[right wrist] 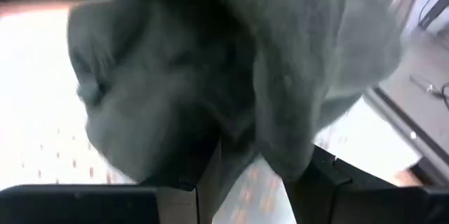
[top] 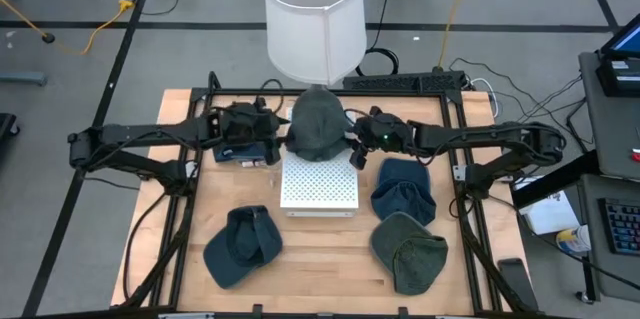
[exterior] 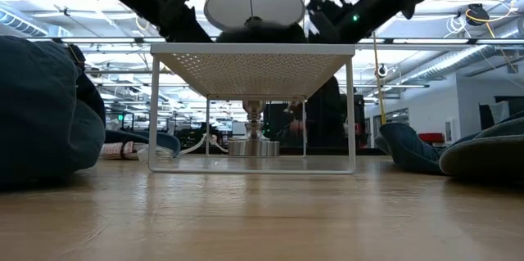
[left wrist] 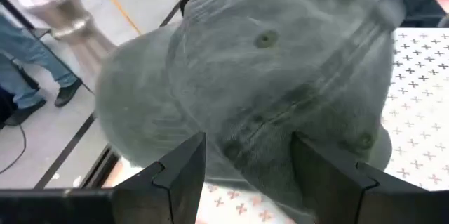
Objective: Pick & Place hat
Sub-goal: Adjust the stack of gray caps on the shelf
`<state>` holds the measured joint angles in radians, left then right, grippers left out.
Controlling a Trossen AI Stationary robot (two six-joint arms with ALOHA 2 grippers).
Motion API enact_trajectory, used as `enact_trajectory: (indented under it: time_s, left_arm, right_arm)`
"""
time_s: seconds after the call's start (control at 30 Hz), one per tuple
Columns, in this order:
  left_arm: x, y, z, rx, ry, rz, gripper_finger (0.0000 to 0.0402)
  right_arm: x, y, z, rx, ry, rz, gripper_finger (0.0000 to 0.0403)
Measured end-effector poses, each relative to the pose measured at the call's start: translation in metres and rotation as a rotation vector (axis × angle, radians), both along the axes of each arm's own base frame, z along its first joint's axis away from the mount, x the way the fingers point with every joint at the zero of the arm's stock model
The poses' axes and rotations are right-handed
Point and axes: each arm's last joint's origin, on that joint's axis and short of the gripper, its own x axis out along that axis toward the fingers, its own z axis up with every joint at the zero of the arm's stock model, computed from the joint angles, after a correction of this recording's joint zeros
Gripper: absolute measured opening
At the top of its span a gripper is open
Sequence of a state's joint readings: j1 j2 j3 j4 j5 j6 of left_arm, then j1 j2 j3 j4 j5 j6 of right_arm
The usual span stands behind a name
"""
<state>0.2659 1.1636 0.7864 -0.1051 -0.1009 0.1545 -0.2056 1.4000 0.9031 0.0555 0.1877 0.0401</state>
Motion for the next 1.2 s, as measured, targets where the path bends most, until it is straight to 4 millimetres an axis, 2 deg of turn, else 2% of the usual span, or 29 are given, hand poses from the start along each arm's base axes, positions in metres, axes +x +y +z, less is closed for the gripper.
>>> enact_trajectory:
  time_s: [0.17,0.57,0.7,0.97,1.07,1.2]
  left_arm:
    - [0.006,-0.003,-0.007,-0.009,0.021,0.022,0.0214]
    - [-0.007,-0.004,0.011,0.035,-0.044,0.044,0.0214]
    - [-0.008,-0.005,0.016,0.033,-0.065,0.049,0.0214]
    - [-0.007,-0.004,0.035,0.037,-0.123,0.072,0.0214]
    - [-0.006,-0.004,0.04,0.045,-0.142,0.072,0.0214]
    - [-0.006,-0.004,0.04,0.04,-0.138,0.073,0.0214]
  right_arm:
    - [-0.001,0.003,0.001,-0.017,0.01,0.017,0.013]
    - [-0.03,0.009,0.02,-0.054,0.096,0.049,0.013]
    - [-0.035,0.008,0.032,-0.117,0.048,-0.028,0.013]
    - [-0.027,0.003,0.061,-0.303,-0.196,-0.105,0.013]
    - [-0.017,0.002,0.06,-0.315,-0.255,-0.051,0.013]
    - [-0.004,0.001,0.046,-0.303,-0.236,-0.002,0.013]
